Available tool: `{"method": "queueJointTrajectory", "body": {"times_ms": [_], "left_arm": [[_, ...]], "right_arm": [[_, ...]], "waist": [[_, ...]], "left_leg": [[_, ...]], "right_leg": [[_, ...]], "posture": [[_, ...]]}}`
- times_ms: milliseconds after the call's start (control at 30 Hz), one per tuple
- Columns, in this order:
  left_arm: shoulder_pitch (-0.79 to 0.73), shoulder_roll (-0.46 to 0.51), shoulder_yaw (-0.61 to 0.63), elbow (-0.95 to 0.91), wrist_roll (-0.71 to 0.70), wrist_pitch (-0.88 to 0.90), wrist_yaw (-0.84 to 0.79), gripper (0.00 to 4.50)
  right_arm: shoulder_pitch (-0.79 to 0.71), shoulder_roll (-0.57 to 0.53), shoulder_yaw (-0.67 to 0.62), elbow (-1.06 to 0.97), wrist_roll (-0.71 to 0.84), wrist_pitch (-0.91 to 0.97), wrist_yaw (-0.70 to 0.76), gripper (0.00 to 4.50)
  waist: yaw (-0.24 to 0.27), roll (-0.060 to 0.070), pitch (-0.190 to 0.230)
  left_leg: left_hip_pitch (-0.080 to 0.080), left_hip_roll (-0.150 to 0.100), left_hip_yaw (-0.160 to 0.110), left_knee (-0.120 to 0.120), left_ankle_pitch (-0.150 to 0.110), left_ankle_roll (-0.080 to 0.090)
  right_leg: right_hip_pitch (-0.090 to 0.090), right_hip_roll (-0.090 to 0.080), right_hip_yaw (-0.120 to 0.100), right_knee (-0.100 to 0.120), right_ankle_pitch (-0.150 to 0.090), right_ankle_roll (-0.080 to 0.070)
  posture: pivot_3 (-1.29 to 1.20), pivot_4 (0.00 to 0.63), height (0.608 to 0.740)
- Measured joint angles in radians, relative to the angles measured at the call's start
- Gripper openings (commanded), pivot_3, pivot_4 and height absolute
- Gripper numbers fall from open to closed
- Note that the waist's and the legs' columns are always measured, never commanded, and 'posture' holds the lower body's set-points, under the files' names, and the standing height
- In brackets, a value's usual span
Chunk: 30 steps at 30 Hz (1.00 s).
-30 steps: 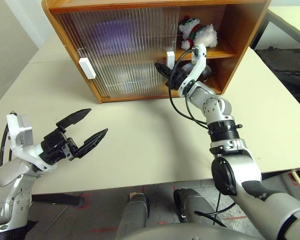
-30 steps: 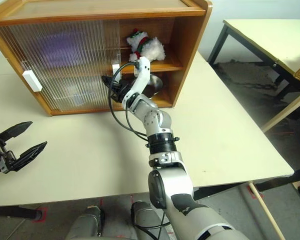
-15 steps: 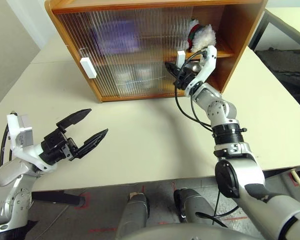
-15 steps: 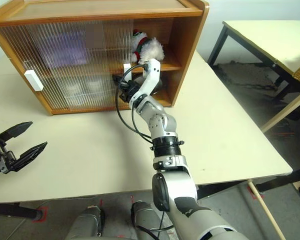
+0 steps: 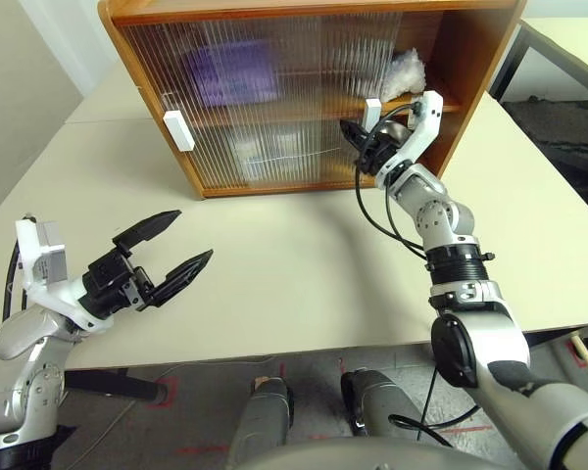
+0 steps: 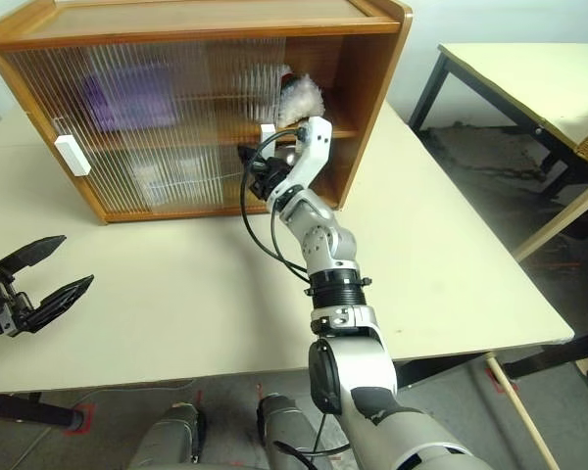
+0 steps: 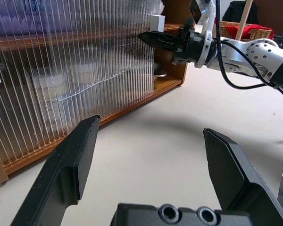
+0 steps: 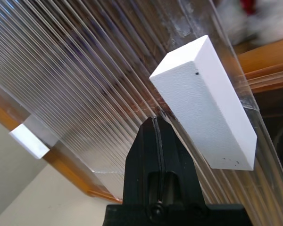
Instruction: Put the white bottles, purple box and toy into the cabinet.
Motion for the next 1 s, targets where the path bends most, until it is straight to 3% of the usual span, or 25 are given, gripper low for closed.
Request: {"method": "queueJointTrajectory", "body": {"times_ms": [500,1000], "left_arm": [[-0.001,0.0,0.0,0.0,0.0,0.003,0.0,4.5],[-0.017,0.0,-0.001,0.016,0.001,0.003,-0.002,4.5]], "right_arm": [[0.0,-0.052,-0.032,0.047,-0.03,-0.08,-0.022,0.03],[-0.006,-0.132,-0.103,0.113,-0.069,-0.19,-0.086,0.03]], "waist": [[0.0,0.0,0.0],[-0.016,0.0,0.001]], "left_leg": [[0.0,0.0,0.0,-0.001,-0.006,-0.011],[0.002,0.0,0.0,-0.005,-0.007,-0.011]], "right_leg": [[0.0,-0.001,0.0,0.0,0.0,0.001],[-0.002,-0.001,0.0,-0.002,0.002,0.003]], "posture": [[-0.12,0.104,0.74],[-0.12,0.102,0.74]]}}
